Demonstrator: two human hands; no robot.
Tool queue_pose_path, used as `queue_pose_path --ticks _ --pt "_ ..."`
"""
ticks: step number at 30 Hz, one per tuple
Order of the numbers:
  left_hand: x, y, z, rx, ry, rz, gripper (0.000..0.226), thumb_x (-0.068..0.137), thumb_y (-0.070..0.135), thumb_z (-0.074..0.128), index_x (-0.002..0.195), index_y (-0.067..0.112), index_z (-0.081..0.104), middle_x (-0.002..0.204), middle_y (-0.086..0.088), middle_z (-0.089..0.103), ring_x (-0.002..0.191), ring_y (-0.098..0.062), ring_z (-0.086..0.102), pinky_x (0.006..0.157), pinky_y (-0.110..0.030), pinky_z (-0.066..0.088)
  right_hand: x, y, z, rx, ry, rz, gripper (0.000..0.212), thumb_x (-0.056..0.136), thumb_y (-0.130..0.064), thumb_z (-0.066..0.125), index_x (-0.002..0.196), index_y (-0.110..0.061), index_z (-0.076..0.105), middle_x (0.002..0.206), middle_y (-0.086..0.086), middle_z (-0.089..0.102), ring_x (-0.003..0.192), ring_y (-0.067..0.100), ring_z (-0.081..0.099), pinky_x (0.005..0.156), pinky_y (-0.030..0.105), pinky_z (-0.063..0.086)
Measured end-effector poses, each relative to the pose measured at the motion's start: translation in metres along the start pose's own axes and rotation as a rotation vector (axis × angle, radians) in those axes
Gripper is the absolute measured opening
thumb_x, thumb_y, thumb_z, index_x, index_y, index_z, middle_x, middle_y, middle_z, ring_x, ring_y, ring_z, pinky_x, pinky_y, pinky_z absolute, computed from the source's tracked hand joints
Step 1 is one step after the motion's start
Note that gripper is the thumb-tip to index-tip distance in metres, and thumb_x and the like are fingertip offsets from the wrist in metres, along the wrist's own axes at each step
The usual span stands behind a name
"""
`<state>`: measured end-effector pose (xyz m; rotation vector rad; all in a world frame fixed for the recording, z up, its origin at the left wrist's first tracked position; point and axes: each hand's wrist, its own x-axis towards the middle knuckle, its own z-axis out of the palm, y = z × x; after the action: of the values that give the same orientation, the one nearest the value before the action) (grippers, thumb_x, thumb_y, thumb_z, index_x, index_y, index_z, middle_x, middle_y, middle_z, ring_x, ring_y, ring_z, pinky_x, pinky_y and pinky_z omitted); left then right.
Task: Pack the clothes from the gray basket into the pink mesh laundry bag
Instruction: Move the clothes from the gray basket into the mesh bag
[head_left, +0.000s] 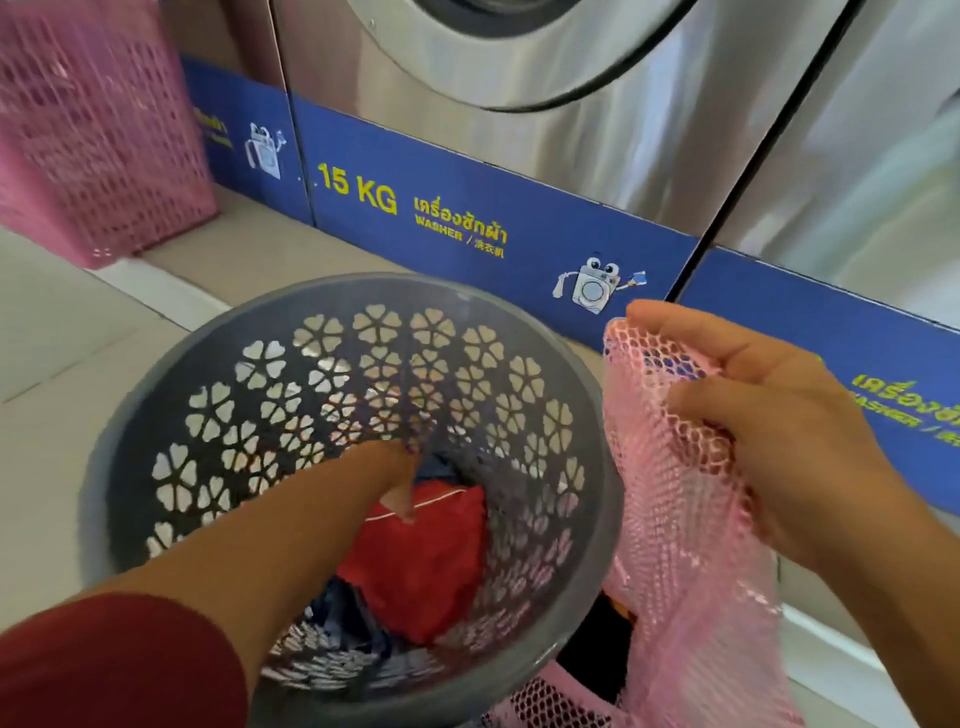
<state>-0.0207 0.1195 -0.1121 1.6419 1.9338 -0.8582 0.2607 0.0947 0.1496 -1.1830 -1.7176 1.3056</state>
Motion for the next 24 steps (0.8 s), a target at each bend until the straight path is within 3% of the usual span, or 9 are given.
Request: queue_pose_path --ticks 4,8,11,14,16,18,21,23,24 --pt "0.02 0.017 0.027 -0.183 -0.063 -0.009 0.128 0.069 0.074 0.067 0.156 0.032 -0.016 0.163 -0.017 -0.023 0.15 -0.045 0.011 0.116 -0.051 0.032 0.008 0.009 0.009 -0.022 -0.038 0.002 0.064 0.085 0.011 0.051 0.107 -0.045 0.074 0.09 0.027 0.071 0.066 0.032 0.041 0.065 0.045 0.035" --pt "0.025 0.039 0.035 -0.129 -0.154 0.003 0.133 0.074 0.065 0.073 0.149 0.033 -0.031 0.158 -0.018 -0.035 0.15 -0.047 -0.011 0.116 -0.055 0.031 0.014 0.02 0.016 -0.035 -0.077 0.019 0.065 0.085 0.01 0.049 0.113 -0.045 0.071 0.096 0.025 0.073 0.069 0.031 0.043 0.065 0.047 0.036" --pt "0.022 0.046 0.038 0.019 -0.037 -0.002 0.114 0.083 0.039 0.072 0.157 0.027 -0.012 0.162 -0.026 -0.006 0.148 -0.048 0.011 0.107 -0.053 0.042 0.015 0.022 0.019 -0.063 -0.062 0.045 0.065 0.086 0.008 0.048 0.114 -0.047 0.069 0.094 0.026 0.072 0.06 0.028 0.037 0.058 0.044 0.034" --pt "0.019 0.046 0.038 -0.007 0.105 0.067 0.095 0.083 0.024 0.07 0.158 0.018 0.012 0.158 -0.014 0.029 0.138 -0.034 0.042 0.101 -0.047 0.05 0.013 0.02 0.018 -0.101 -0.021 0.044 0.063 0.086 0.006 0.048 0.114 -0.047 0.069 0.076 0.027 0.067 0.05 0.024 0.028 0.052 0.039 0.032" --pt "0.016 0.046 0.033 0.016 0.158 0.111 0.081 0.084 0.03 0.065 0.154 0.018 0.026 0.153 -0.011 0.04 0.132 -0.031 0.05 0.103 -0.044 0.048 0.01 0.018 0.017 -0.149 -0.011 0.041 0.062 0.087 0.006 0.047 0.117 -0.044 0.068 0.05 -0.004 0.06 0.041 0.017 0.032 0.047 0.028 0.033" --pt "0.009 0.047 0.024 0.078 0.221 0.118 0.064 0.086 0.034 0.06 0.146 0.024 0.042 0.147 -0.009 0.048 0.13 -0.029 0.051 0.104 -0.041 0.046 0.006 0.017 0.014 -0.18 -0.007 0.05 0.061 0.088 0.007 0.046 0.121 -0.04 0.067 0.041 -0.024 0.05 0.034 0.003 0.035 0.041 0.015 0.033" --pt "-0.011 0.047 0.008 0.116 0.214 0.068 0.065 0.087 0.019 0.058 0.148 0.027 0.038 0.156 -0.018 0.027 0.134 -0.035 0.044 0.103 -0.046 0.047 -0.001 0.015 0.011 -0.191 0.009 0.065 0.06 0.09 0.005 0.045 0.12 -0.042 0.066 0.042 -0.023 0.05 0.038 0.004 0.031 0.042 0.018 0.031" --pt "-0.03 0.045 -0.008 0.13 0.182 0.051 0.064 0.09 0.017 0.052 0.151 0.026 0.035 0.162 -0.026 0.0 0.133 -0.043 0.044 0.102 -0.048 0.046 -0.007 0.01 0.008 -0.189 0.043 0.058 0.06 0.089 0.004 0.047 0.119 -0.043 0.066 0.054 -0.025 0.052 0.042 -0.003 0.036 0.048 0.015 0.033" --pt "-0.041 0.045 -0.015 0.121 0.191 0.06 0.059 0.091 0.019 0.048 0.149 0.026 0.039 0.163 -0.025 -0.001 0.132 -0.045 0.044 0.103 -0.05 0.045 -0.01 0.006 0.007 -0.188 0.052 0.055 0.059 0.089 0.004 0.047 0.119 -0.043 0.067 0.064 -0.025 0.051 0.041 -0.005 0.04 0.049 0.012 0.033"
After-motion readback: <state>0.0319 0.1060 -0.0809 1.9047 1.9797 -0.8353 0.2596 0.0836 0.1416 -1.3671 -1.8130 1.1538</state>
